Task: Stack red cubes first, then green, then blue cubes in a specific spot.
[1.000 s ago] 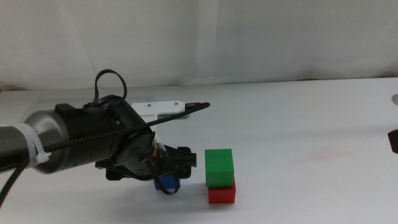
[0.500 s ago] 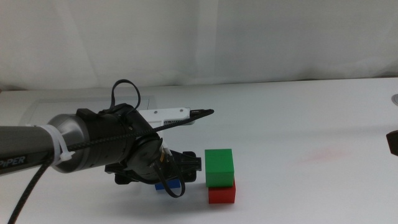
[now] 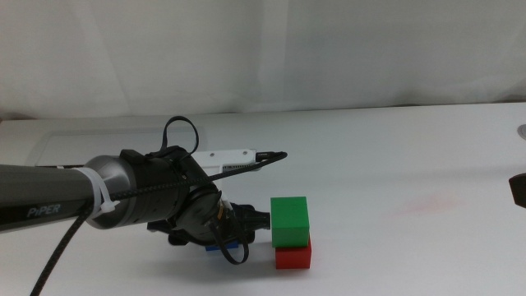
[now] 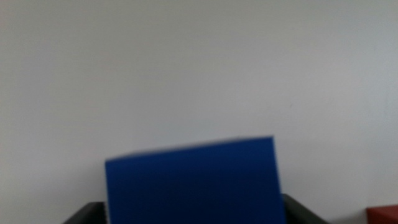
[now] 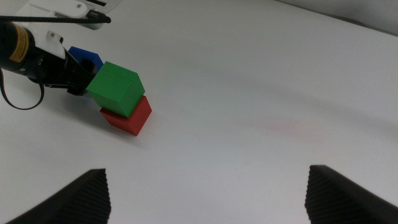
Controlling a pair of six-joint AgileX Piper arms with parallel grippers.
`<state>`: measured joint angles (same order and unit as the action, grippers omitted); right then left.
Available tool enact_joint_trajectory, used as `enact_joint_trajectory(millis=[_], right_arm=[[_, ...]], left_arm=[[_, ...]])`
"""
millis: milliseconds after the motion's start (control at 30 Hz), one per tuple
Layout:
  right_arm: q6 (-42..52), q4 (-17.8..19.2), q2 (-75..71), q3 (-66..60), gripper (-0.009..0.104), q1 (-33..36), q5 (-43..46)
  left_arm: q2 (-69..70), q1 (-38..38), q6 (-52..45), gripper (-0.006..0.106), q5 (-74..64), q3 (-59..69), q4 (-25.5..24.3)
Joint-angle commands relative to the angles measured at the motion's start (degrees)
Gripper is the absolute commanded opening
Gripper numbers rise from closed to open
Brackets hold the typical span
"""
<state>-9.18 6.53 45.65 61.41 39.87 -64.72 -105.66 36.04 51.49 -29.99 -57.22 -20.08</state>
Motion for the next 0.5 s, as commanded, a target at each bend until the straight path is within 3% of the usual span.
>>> enact_joint_trajectory(millis=[0, 133, 233, 333, 367, 400, 467], right_arm=[[0.1, 0.0, -0.1, -0.3, 0.084, -0.4, 0.3], [0.1, 0.0, -0.1, -0.3, 0.084, -0.4, 0.3], [0.1, 0.0, -0.1, -0.3, 0.084, -0.4, 0.3], [0.1, 0.0, -0.1, -0.3, 0.084, -0.4, 0.3], [0.1, 0.0, -0.1, -0.3, 0.084, -0.4, 0.3], [0.1, 0.0, -0.1, -0.3, 0.084, -0.4, 0.3], [0.1, 0.0, -0.1, -0.3, 0.084, -0.4, 0.3]], left_arm=[[0.0, -0.1, 0.9, 0.062, 1.9, -0.3, -2.0], [0.0, -0.1, 4.6, 0.049, 2.5, -0.3, -6.8], [0.0, -0.1, 5.8, 0.038, 2.3, -0.3, -7.6], [0.0, -0.1, 6.1, 0.019, 2.0, -0.3, -7.6], [0.2, -0.1, 6.1, 0.003, 1.5, -0.3, -7.6], [0.8, -0.1, 6.1, -0.003, 0.7, -0.3, -7.6], [2.2, -0.1, 6.1, -0.003, -0.2, -0.4, -7.6]])
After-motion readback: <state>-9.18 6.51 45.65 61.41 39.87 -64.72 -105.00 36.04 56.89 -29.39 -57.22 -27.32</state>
